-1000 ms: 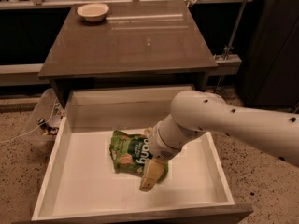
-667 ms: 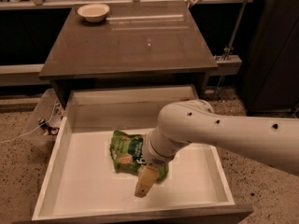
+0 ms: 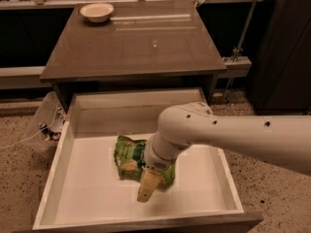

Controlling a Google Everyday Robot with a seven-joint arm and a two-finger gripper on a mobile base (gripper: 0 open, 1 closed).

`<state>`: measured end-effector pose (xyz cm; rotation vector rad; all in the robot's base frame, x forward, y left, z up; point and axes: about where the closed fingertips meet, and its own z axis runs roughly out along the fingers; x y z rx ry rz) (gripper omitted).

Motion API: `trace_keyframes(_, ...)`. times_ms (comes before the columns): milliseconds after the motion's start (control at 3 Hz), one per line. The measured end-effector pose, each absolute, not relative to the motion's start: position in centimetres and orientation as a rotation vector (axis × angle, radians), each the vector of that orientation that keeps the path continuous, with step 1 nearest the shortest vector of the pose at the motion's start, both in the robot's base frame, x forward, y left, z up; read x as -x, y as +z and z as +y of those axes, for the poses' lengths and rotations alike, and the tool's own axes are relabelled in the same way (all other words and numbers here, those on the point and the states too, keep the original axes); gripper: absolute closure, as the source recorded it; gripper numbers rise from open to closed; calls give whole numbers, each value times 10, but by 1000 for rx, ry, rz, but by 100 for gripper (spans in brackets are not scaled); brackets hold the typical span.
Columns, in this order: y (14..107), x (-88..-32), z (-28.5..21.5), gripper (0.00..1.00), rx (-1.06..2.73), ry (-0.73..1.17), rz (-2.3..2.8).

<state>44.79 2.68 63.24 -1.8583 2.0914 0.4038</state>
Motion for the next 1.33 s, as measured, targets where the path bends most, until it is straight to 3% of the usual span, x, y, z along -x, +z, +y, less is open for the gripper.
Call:
trace_keyframes(1000, 595, -477, 51, 0, 1956, 411, 2091)
trace_keyframes(1333, 590, -478, 57, 19, 1986, 421, 2070)
